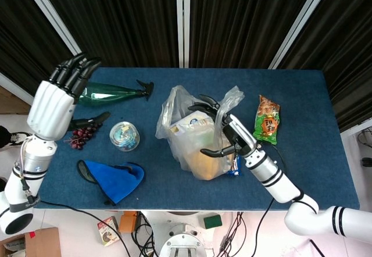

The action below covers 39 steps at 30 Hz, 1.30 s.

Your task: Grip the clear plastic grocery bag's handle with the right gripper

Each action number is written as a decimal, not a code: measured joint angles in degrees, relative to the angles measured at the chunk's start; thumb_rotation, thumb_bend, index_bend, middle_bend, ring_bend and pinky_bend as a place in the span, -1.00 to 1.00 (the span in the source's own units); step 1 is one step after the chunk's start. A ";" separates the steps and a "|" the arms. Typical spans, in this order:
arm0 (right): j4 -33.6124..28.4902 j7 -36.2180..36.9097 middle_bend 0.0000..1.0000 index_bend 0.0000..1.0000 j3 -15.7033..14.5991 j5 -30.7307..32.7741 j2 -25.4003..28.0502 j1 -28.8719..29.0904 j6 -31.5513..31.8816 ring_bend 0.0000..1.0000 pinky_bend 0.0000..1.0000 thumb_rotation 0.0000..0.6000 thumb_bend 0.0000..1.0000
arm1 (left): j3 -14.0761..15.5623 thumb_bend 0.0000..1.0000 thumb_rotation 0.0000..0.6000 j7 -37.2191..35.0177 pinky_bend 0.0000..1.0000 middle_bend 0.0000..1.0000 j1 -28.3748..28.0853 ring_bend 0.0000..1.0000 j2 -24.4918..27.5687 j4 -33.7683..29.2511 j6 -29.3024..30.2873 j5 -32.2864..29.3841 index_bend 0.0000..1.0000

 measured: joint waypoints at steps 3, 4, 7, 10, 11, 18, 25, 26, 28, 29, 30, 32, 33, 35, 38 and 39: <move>0.04 -0.29 -0.68 -0.85 0.10 -0.05 -0.11 0.03 0.01 -0.89 -0.85 1.00 -0.68 | -0.94 -1.00 0.60 3.43 -0.66 -0.70 -2.96 -0.84 -2.24 -1.42 -1.13 -0.31 -0.88; -0.01 -0.37 -0.68 -0.85 0.14 -0.08 -0.11 0.06 -0.02 -0.89 -0.85 1.00 -0.68 | -1.21 -1.00 0.57 4.21 -0.66 -0.70 -3.72 -0.84 -2.81 -1.77 -1.48 -0.51 -0.88; -0.21 -0.56 -0.68 -0.85 0.28 -0.15 -0.08 0.17 -0.15 -0.89 -0.85 1.00 -0.68 | -1.81 -1.00 0.54 6.51 -0.66 -0.70 -5.95 -0.84 -4.20 -2.59 -3.03 -1.34 -0.88; -0.40 -0.69 -0.68 -0.85 0.35 -0.20 -0.10 0.19 -0.15 -0.89 -0.85 1.00 -0.68 | -2.07 -1.00 0.54 8.88 -0.66 -0.70 -8.01 -0.84 -5.68 -2.76 -4.60 -2.34 -0.88; -0.42 -0.73 -0.68 -0.85 0.36 -0.20 -0.11 0.18 -0.15 -0.89 -0.85 1.00 -0.68 | -2.17 -1.00 0.55 9.86 -0.67 -0.70 -8.87 -0.84 -6.41 -2.65 -5.17 -2.90 -0.88; -0.57 -0.80 -0.68 -0.85 0.26 -0.46 -0.05 0.05 -0.06 -0.89 -0.85 1.00 -0.68 | -2.37 -1.00 0.56 12.62 -0.67 -0.70 -12.18 -0.85 -10.02 -0.36 -6.75 -5.43 -0.88; -0.54 -1.00 -0.68 -0.85 0.38 -0.37 -0.11 0.06 -0.06 -0.89 -0.85 1.00 -0.68 | -2.62 -1.00 0.56 12.40 -0.67 -0.71 -15.33 -0.85 -13.16 2.56 -7.77 -6.55 -0.88; -0.55 -1.01 -0.68 -0.85 0.37 -0.38 -0.08 0.06 -0.09 -0.89 -0.85 1.00 -0.68 | -2.63 -1.00 0.56 12.21 -0.68 -0.71 -15.77 -0.85 -13.60 2.72 -8.00 -6.83 -0.88; -0.56 -1.05 -0.68 -0.85 0.38 -0.35 -0.05 0.07 -0.16 -0.89 -0.85 1.00 -0.68 | -2.64 -1.00 0.57 11.83 -0.69 -0.71 -16.26 -0.85 -14.21 2.86 -8.11 -7.04 -0.88; -0.57 -1.07 -0.68 -0.85 0.39 -0.34 -0.03 0.07 -0.17 -0.89 -0.85 1.00 -0.68 | -2.65 -1.00 0.57 11.64 -0.70 -0.71 -16.55 -0.85 -14.66 3.04 -8.04 -7.02 -0.88; -0.59 -1.10 -0.68 -0.85 0.38 -0.37 -0.01 0.05 -0.16 -0.89 -0.85 1.00 -0.68 | -2.65 -1.00 0.57 11.61 -0.71 -0.71 -16.77 -0.85 -15.01 3.29 -7.93 -6.99 -0.88; -0.61 -1.11 -0.68 -0.85 0.33 -0.46 0.03 0.00 -0.12 -0.89 -0.85 1.00 -0.68 | -2.59 -1.00 0.56 11.70 -0.71 -0.71 -17.25 -0.85 -15.76 3.94 -7.81 -7.11 -0.88; -0.59 -1.12 -0.68 -0.85 0.32 -0.47 0.05 -0.03 -0.09 -0.90 -0.85 1.00 -0.68 | -2.56 -1.00 0.56 11.74 -0.71 -0.71 -17.40 -0.85 -15.98 4.05 -7.83 -7.33 -0.88; -0.51 -1.11 -0.68 -0.85 0.30 -0.48 0.05 -0.04 -0.10 -0.89 -0.85 1.00 -0.68 | -2.57 -1.00 0.54 11.90 -0.71 -0.71 -17.80 -0.85 -16.46 4.19 -7.87 -8.05 -0.88; -0.40 -0.98 -0.68 -0.85 0.27 -0.61 0.04 0.09 -0.33 -0.89 -0.85 1.00 -0.68 | -2.84 -1.00 0.53 12.50 -0.71 -0.71 -18.40 -0.85 -16.91 3.97 -7.95 -9.18 -0.88; -0.35 -0.94 -0.68 -0.85 0.23 -0.72 0.03 0.19 -0.47 -0.89 -0.85 1.00 -0.68 | -2.95 -1.00 0.51 12.79 -0.71 -0.71 -18.58 -0.85 -17.00 3.86 -7.98 -9.49 -0.88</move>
